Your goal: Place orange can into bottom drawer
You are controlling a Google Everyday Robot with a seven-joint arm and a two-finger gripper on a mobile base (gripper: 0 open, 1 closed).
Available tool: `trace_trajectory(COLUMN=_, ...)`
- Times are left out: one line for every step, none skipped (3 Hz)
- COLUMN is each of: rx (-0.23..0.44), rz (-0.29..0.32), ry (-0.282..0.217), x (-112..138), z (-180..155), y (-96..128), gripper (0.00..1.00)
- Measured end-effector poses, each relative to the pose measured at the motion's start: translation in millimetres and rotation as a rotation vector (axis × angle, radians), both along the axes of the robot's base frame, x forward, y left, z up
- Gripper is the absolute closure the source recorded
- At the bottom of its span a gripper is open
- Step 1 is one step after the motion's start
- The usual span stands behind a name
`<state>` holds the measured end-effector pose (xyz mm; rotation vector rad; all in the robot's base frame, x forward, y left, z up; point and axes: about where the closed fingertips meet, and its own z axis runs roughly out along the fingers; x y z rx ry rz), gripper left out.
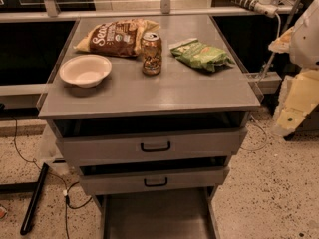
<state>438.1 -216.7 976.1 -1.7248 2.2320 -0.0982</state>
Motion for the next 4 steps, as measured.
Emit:
trace_trajectory(rx=0.0, rz=0.0, ry=-0.001, x=0.1, z=0.1, y=0.0, gripper=0.0)
trace_trajectory(rx=0.039, rz=0.029, ry=-0.044, x=28.4, z=5.3, y=9.5, gripper=0.0)
trace_trajectory(rx=0.108, rz=0.077, ry=-0.112, x=76.0, z=11.5, y=33.1, gripper=0.0)
trace_trajectory(rx=0.206, rz=0.112, ry=-0.188, x=111.4, z=17.8, y=48.6, gripper=0.0)
